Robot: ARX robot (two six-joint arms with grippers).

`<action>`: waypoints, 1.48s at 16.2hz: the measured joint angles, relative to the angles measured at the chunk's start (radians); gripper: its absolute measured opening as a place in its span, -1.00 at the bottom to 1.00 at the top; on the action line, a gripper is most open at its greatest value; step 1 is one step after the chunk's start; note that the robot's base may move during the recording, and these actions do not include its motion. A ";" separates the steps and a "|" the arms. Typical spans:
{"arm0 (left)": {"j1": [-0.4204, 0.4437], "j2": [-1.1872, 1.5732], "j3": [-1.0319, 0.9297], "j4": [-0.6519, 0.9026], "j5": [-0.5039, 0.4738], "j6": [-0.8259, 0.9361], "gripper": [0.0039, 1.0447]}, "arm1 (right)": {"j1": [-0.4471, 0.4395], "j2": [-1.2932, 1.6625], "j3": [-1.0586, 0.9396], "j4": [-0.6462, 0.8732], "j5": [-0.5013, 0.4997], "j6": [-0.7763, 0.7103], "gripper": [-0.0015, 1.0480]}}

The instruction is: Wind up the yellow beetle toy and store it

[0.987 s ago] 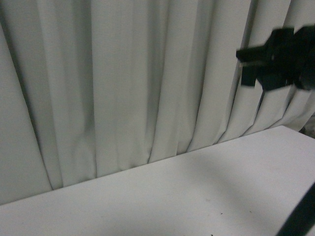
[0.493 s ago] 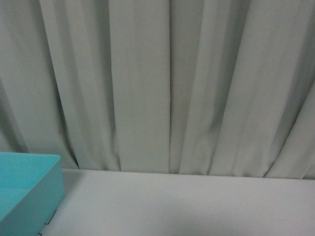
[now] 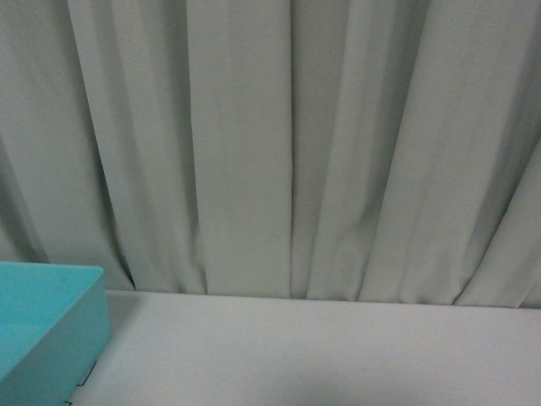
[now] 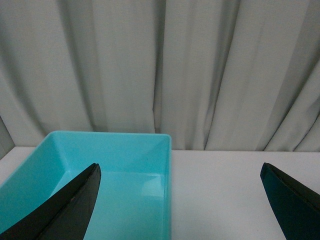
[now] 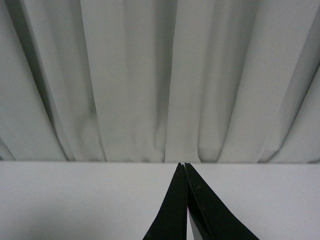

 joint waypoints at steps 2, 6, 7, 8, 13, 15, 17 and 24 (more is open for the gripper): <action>0.000 0.000 0.000 0.000 0.000 0.000 0.88 | 0.000 -0.037 -0.033 -0.008 0.000 0.002 -0.96; 0.000 0.000 0.000 0.000 0.000 0.000 0.88 | 0.000 -0.148 -0.033 -0.102 0.000 0.002 -0.96; 0.000 0.000 0.000 0.000 0.000 0.000 0.88 | 0.000 -0.171 -0.033 -0.126 0.000 0.002 -0.96; 0.000 0.000 0.000 0.000 0.000 0.000 0.88 | 0.000 -0.193 -0.033 -0.146 0.000 0.002 -0.96; 0.000 0.000 0.000 0.000 0.000 0.000 0.88 | 0.000 -0.278 -0.033 -0.232 0.000 0.002 -0.96; 0.000 0.000 0.000 0.000 0.000 0.000 0.88 | 0.000 -0.441 -0.032 -0.397 0.002 0.002 -0.97; 0.000 0.000 0.000 0.001 0.000 0.000 0.88 | 0.000 -0.440 -0.032 -0.410 0.003 0.002 -0.96; 0.000 0.000 0.000 0.000 0.000 0.000 0.88 | 0.000 -0.443 -0.032 -0.404 0.003 0.002 0.48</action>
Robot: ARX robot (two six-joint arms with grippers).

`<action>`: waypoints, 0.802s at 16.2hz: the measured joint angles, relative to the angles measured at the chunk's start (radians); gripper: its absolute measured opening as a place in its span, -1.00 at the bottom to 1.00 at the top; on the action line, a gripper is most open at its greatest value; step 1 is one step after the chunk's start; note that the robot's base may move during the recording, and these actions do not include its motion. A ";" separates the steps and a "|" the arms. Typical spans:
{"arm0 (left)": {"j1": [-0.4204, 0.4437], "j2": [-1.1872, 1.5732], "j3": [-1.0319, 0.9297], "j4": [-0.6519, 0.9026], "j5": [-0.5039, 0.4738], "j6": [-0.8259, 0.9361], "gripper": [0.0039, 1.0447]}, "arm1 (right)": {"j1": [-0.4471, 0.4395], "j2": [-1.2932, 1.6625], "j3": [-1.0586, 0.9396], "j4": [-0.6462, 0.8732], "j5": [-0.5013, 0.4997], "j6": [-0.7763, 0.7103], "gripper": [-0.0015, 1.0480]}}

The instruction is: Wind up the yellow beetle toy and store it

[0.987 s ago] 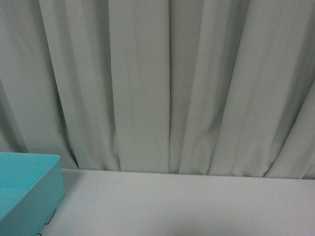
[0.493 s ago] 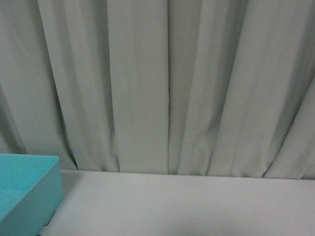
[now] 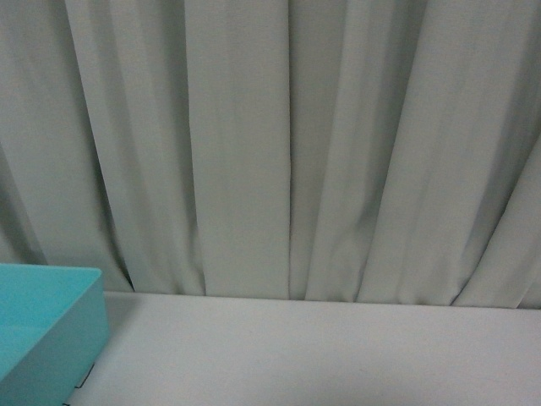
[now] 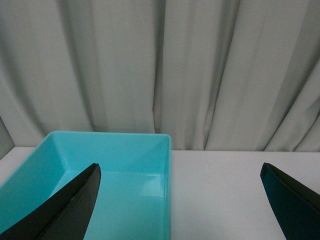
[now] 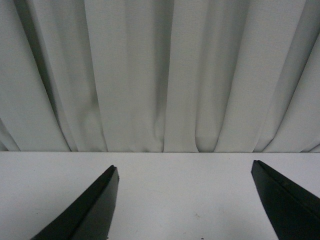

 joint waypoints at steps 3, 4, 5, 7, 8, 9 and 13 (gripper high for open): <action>0.000 0.000 0.000 0.000 0.000 0.000 0.88 | 0.000 0.000 0.000 0.000 0.000 0.000 0.87; 0.000 0.000 0.000 0.000 0.000 0.000 0.88 | 0.000 0.000 0.000 0.000 0.000 0.000 0.87; 0.000 0.000 0.000 0.000 0.000 0.000 0.88 | 0.000 0.000 0.000 0.000 0.000 0.000 0.87; 0.035 0.244 0.096 -0.092 0.221 -0.094 0.88 | -0.001 0.000 0.000 0.000 -0.001 0.000 0.87; -0.011 0.377 0.137 0.011 0.249 -0.104 0.88 | -0.001 0.000 0.000 0.000 -0.001 0.000 0.87; -0.058 0.495 0.174 0.115 0.257 -0.100 0.88 | -0.001 0.000 0.000 0.000 0.000 0.000 0.87; -0.119 0.980 0.356 0.314 0.334 0.039 0.88 | -0.001 0.001 0.000 0.000 0.000 0.000 0.87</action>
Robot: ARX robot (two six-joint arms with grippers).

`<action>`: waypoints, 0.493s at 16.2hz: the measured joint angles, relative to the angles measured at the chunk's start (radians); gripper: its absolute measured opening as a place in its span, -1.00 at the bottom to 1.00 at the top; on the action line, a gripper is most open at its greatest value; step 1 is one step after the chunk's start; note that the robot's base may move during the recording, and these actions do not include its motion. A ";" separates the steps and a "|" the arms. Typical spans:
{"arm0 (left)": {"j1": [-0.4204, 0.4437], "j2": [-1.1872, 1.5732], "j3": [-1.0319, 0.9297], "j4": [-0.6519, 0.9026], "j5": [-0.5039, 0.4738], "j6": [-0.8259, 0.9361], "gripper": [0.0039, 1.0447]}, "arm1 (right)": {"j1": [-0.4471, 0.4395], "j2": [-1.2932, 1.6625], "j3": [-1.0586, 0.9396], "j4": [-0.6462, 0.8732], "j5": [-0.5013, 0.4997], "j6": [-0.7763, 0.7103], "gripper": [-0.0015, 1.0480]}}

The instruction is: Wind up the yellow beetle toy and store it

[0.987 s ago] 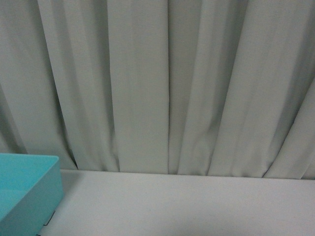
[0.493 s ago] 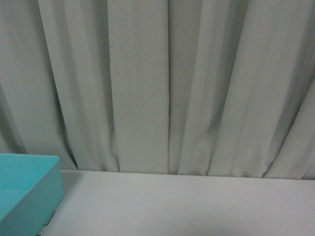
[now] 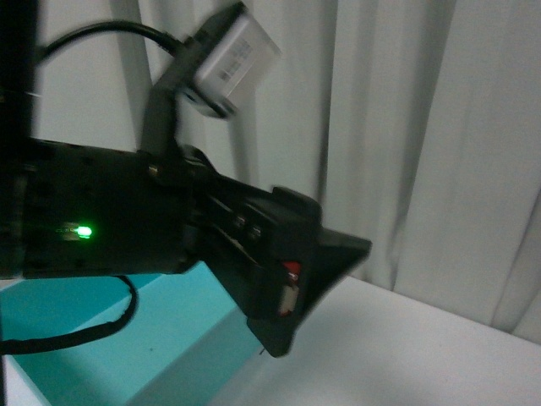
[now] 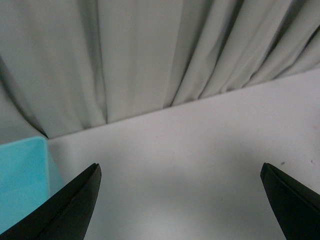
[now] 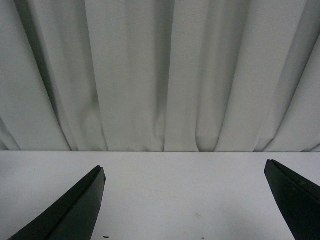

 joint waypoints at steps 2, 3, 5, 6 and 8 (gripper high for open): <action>0.014 0.154 0.097 -0.073 0.064 0.127 0.88 | 0.000 0.000 0.000 0.000 0.000 0.000 0.87; 0.036 0.222 0.153 -0.135 0.100 0.247 0.88 | 0.000 0.000 0.000 0.000 0.000 0.000 0.87; 0.085 0.317 0.248 -0.274 0.143 0.463 0.88 | 0.000 0.000 0.000 0.000 0.000 0.000 0.87; 0.113 0.362 0.285 -0.357 0.135 0.627 0.88 | 0.000 0.000 0.000 0.000 0.000 0.000 0.87; 0.136 0.410 0.319 -0.488 0.102 0.876 0.88 | 0.000 0.000 0.000 0.000 0.000 0.000 0.87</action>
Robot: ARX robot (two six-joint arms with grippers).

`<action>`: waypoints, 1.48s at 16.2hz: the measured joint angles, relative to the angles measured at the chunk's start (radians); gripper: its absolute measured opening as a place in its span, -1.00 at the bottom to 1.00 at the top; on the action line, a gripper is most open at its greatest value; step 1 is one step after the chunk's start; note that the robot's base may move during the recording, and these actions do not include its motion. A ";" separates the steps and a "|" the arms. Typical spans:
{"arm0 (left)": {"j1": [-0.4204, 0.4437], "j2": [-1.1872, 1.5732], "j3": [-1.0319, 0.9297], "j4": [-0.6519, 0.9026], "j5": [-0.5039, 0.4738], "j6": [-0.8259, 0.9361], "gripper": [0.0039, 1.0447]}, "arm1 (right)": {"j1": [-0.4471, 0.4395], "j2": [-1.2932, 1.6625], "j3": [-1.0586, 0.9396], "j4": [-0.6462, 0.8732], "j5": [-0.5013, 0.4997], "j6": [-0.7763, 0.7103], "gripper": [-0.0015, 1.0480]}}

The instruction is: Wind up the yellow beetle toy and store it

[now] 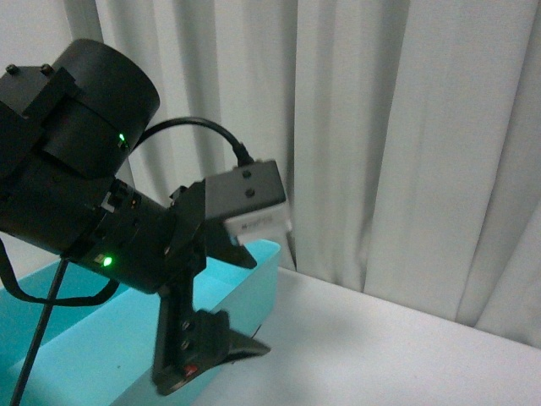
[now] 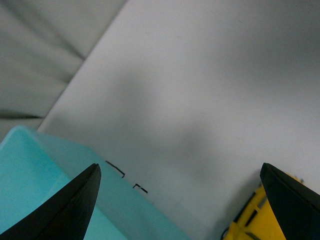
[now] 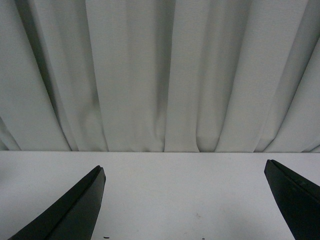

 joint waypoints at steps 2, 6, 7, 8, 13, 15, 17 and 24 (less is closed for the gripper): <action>-0.019 0.019 0.047 -0.129 -0.016 0.286 0.88 | 0.000 0.000 0.000 0.000 0.000 0.000 0.87; -0.061 0.115 0.081 -0.327 -0.176 0.683 0.88 | 0.000 0.000 0.000 0.000 0.000 0.000 0.87; -0.067 0.129 0.089 -0.355 -0.204 0.719 0.88 | 0.000 0.000 0.000 0.000 0.000 0.000 0.87; -0.087 0.154 0.108 -0.373 -0.247 0.743 0.88 | 0.000 0.000 0.000 0.000 0.000 0.000 0.87; -0.130 0.185 0.117 -0.439 -0.280 0.713 0.88 | 0.000 0.000 0.000 0.000 0.000 0.000 0.87; -0.115 0.215 0.070 -0.374 -0.277 0.715 0.88 | 0.000 0.000 0.000 0.000 0.000 0.000 0.87; -0.114 0.256 0.047 -0.293 -0.255 0.713 0.88 | 0.000 0.000 0.000 0.000 0.000 0.000 0.87; -0.117 0.392 -0.006 -0.147 -0.234 0.714 0.88 | 0.000 0.000 0.000 0.000 0.000 0.000 0.87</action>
